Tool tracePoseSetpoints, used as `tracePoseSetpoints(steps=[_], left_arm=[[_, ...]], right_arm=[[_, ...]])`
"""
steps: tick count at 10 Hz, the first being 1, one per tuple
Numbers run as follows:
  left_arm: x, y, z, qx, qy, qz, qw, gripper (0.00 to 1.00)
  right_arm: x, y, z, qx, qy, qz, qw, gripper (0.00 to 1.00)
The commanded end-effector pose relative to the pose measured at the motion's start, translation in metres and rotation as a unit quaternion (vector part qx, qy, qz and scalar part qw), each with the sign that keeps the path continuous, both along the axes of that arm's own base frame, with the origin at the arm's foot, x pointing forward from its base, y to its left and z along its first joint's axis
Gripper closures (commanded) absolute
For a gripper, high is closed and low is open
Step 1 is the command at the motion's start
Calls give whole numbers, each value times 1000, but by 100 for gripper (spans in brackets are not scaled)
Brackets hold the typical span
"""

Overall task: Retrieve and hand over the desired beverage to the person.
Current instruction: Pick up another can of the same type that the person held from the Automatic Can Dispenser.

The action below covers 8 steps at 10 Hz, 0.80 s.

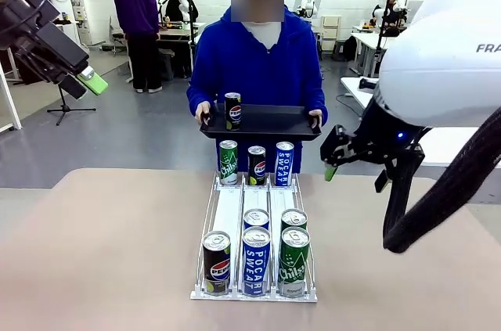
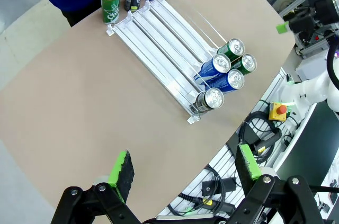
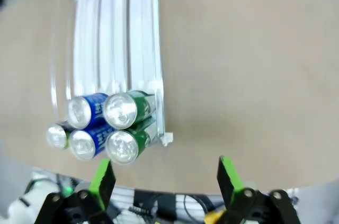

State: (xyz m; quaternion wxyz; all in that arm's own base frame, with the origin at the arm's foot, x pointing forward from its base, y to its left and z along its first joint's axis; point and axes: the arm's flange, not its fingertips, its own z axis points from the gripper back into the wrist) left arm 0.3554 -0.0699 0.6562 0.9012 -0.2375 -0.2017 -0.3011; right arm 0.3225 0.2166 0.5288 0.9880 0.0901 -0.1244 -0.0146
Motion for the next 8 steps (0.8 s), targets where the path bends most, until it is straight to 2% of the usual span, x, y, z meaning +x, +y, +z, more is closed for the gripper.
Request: tracePoseSetpoints(steps=[1,4,6,8], left_arm=[[0,3,2,7,1,-5,1000,0],[0,3,2,7,1,-5,1000,0],[0,3,2,7,1,-5,1000,0],[0,3,2,7,1,-5,1000,0]], right_arm=[[-7,37,-9,-51,15,65,996,0],[-5,72,-31,-61,48,71,994,0],[0,92,-51,-71,46,34,996,0],[3,101,-66,-73,48,22,996,0]])
